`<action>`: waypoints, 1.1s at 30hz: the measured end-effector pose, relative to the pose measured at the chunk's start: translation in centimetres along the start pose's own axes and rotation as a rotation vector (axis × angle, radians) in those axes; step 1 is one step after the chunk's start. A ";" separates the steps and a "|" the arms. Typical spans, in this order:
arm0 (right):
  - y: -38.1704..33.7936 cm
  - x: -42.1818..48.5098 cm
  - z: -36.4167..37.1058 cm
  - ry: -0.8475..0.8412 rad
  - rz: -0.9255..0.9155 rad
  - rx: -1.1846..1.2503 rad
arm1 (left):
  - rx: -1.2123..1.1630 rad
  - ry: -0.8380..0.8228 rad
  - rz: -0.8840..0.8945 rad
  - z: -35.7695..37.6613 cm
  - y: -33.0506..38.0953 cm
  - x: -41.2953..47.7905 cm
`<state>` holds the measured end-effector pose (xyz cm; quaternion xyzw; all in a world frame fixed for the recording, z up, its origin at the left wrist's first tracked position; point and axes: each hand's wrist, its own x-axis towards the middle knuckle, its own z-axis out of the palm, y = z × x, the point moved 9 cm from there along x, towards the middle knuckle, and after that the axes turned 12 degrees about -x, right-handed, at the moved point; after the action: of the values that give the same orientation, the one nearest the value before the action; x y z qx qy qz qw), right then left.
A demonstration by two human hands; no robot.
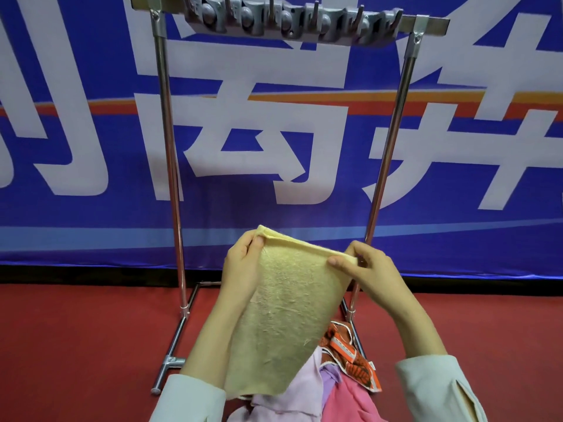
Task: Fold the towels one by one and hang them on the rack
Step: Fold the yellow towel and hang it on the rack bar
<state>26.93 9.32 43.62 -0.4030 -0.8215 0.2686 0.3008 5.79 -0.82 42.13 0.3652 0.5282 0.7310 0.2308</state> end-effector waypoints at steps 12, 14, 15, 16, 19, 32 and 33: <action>-1.0 -0.5 -0.2 -0.134 -0.035 0.446 | -0.017 0.010 0.047 0.0 0.8 -0.5; -1.5 -0.7 0.1 -0.176 -0.056 0.435 | 0.027 0.012 0.031 0.1 0.9 -0.6; -1.8 -0.8 0.1 -0.188 -0.068 0.427 | 0.049 0.014 0.036 0.2 1.0 -0.7; -2.1 -0.8 0.2 -0.200 -0.079 0.416 | 0.067 0.019 0.053 0.2 1.2 -0.8; -3.6 -1.2 0.8 -0.278 -0.120 0.430 | 0.144 0.067 0.144 0.7 2.0 -1.3; -6.5 -1.7 2.2 -0.276 -0.244 0.300 | 0.236 0.297 0.233 -0.2 2.8 -2.2; -6.5 -1.6 2.1 -0.249 -0.253 0.288 | 0.237 0.304 0.233 -0.3 2.8 -2.2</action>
<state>22.97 4.09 46.16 -0.2134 -0.8496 0.3907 0.2829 7.09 -3.58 44.08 0.3340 0.5932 0.7323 0.0179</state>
